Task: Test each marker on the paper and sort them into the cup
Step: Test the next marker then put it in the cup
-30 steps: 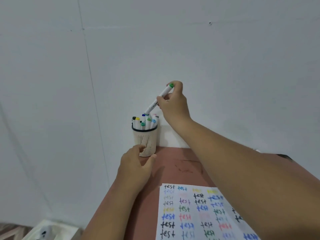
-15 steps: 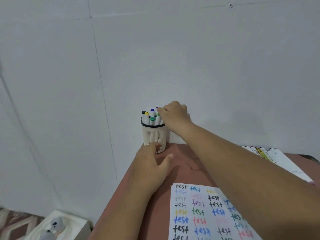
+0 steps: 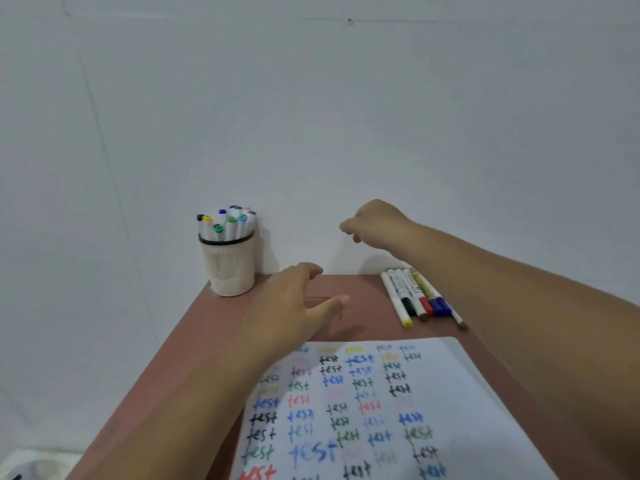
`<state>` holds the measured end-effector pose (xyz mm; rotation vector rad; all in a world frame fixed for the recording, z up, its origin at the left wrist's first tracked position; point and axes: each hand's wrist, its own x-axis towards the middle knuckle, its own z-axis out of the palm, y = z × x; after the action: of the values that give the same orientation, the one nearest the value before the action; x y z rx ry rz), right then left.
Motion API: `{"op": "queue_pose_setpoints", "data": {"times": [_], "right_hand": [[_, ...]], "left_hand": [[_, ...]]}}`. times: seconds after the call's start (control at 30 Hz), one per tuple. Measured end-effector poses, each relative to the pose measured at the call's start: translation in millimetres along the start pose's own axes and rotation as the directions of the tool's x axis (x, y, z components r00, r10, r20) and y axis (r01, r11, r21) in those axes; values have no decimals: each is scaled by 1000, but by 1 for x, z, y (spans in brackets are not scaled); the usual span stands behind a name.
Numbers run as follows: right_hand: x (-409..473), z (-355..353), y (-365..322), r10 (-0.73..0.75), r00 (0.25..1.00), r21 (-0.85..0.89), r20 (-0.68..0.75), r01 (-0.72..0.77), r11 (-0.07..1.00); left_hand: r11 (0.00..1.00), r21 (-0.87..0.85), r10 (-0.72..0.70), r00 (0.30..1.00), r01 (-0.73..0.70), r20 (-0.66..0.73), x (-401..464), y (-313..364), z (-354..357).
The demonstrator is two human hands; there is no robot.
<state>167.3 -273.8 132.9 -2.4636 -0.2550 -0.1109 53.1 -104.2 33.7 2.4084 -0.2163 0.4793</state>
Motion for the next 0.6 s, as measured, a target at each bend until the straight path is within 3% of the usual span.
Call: {"op": "queue_pose_setpoints", "data": {"times": [0.2,0.6], "right_hand": [[-16,-6,60,150,989,-313,4,-141,939],[-22,36,85,149,988,-518,-48,-152,842]], "left_hand": [[999,-36,9,982,-3,189,11,14,34],[1000,-4,21,986,-21,166,12,-3,42]]}}
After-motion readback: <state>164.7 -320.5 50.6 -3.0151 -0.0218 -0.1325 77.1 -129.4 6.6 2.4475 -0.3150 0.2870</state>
